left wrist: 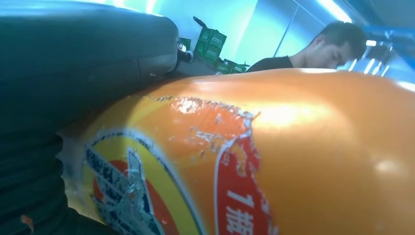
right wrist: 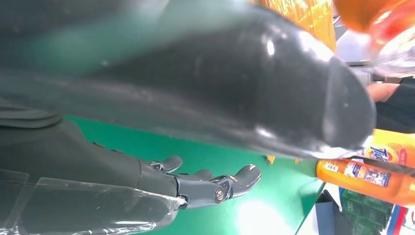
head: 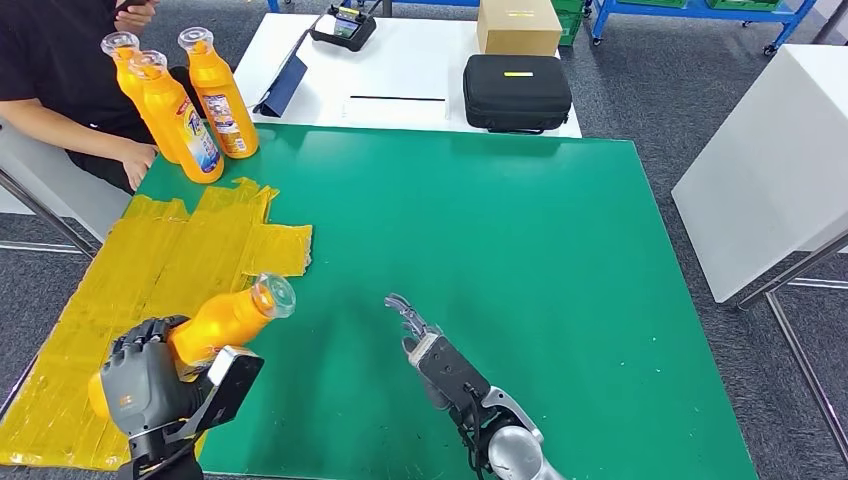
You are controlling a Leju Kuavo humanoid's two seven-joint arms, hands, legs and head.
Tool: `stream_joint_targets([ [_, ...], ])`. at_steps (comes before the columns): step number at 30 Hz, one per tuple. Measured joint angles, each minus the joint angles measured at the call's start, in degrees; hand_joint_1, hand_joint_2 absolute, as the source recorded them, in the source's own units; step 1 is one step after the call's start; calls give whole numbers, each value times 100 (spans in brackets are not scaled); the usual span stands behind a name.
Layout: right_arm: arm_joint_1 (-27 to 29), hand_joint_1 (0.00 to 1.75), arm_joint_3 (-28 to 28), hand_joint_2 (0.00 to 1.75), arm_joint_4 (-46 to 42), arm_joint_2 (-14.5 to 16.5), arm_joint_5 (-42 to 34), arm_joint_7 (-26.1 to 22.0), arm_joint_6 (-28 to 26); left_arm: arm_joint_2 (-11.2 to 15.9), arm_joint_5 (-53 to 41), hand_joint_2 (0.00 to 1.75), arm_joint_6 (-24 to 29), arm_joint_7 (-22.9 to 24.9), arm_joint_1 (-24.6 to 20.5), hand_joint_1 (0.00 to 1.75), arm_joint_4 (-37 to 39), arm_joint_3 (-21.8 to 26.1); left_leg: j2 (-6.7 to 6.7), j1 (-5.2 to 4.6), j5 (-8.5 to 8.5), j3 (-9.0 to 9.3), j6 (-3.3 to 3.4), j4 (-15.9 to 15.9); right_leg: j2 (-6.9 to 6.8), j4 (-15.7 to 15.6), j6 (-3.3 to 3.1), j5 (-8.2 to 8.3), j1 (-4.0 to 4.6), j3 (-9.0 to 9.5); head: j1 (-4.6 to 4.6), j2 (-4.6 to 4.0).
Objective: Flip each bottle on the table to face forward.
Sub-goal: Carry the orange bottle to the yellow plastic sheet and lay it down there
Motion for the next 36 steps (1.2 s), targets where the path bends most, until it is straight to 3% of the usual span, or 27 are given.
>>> stream_joint_targets([
  [1, 4, 0, -1, 0, -2, 1, 8, -1, 6, 4, -118, 0, -88, 102, -3, 0, 22, -5, 0, 0, 0, 0, 0, 0, 0, 0, 0, 0, 0, 0, 0, 0],
  [8, 87, 0, -16, 0, -68, 1, 98, 1, 17, 32, -622, 0, -394, 560, -14, 0, 138, 1, 0, 0, 0, -1, 0, 0, 0, 0, 0, 0, 0, 0, -1, 0],
  [27, 94, 0, -71, 0, -105, 9, 169, 2, 84, 56, -690, 0, -627, 611, -51, 0, 143, 55, -1, 0, 0, -1, 0, 0, 0, 0, 0, 0, 0, 1, -1, 0],
  [32, 99, 0, -132, 0, -111, 13, 219, -2, 88, 54, -230, 0, -640, 330, -67, 0, 143, 63, -1, 0, 0, -1, 0, 0, 0, 0, 0, 0, 0, 1, -1, 0],
  [34, 117, 0, -156, 0, -139, 14, 235, -69, 35, 48, 792, 0, -872, -245, -63, 0, 132, 75, -1, 0, 0, -1, 0, 0, -1, 0, 0, 0, 0, 1, -1, 0],
  [36, 144, 0, -197, 0, -209, 4, 233, -308, -87, -7, 2808, 0, -1633, -1167, -23, 0, 44, 142, -1, 0, 0, -2, 0, 0, -2, 0, 0, 0, 0, 1, -1, 0],
])
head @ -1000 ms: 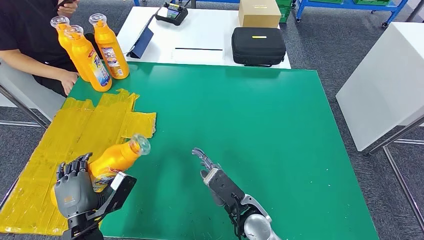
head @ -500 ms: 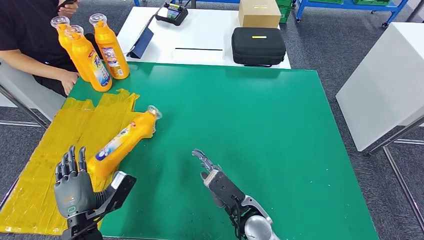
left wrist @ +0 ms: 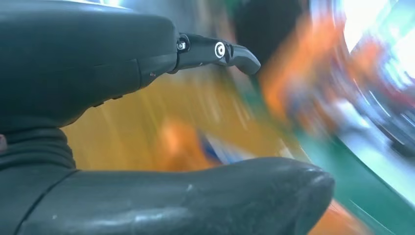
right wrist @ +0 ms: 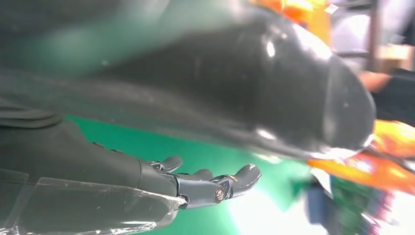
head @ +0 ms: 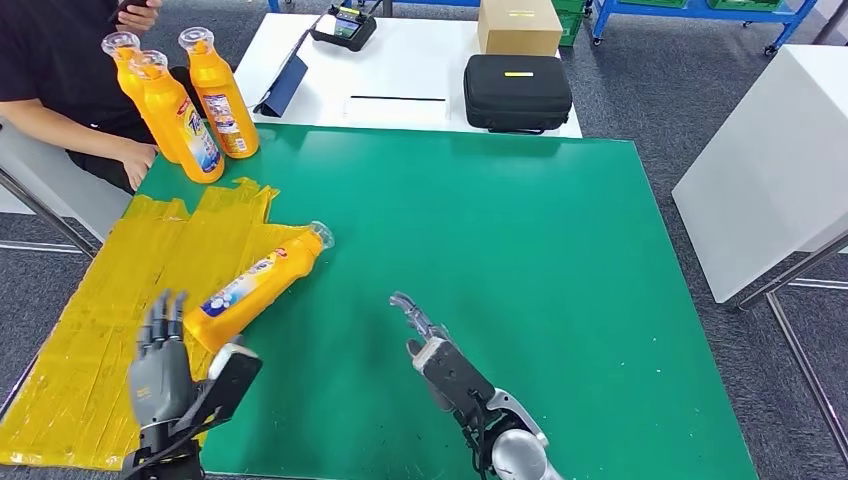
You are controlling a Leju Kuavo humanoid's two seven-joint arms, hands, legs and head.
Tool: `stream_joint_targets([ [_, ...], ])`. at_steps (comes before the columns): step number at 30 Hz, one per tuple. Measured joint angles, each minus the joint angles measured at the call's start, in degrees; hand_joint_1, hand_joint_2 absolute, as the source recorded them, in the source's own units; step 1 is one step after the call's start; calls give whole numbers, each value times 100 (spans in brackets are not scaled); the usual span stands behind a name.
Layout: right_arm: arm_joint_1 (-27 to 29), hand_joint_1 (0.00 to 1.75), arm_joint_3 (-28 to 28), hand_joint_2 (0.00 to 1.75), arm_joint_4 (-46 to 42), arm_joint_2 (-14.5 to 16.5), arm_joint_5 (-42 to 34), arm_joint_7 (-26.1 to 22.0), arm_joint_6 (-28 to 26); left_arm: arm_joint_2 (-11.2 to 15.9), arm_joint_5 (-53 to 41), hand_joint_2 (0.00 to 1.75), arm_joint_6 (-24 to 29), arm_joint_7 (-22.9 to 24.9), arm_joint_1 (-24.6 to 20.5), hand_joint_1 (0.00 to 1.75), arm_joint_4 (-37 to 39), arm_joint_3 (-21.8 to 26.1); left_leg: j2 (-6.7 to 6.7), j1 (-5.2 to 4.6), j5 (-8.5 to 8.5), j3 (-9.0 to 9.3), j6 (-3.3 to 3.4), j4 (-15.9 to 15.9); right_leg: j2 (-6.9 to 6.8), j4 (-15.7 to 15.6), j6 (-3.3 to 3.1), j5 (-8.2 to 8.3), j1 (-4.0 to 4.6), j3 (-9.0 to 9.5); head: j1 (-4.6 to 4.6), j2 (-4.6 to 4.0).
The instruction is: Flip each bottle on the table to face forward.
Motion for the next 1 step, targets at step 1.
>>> stream_joint_targets([
  [1, 7, 0, -12, 0, -22, -3, -3, -78, -36, -20, 594, 0, -252, -257, 14, 0, -31, 24, 0, 0, 0, 0, 0, 0, 0, 0, 0, 0, 0, 0, 0, 0],
])
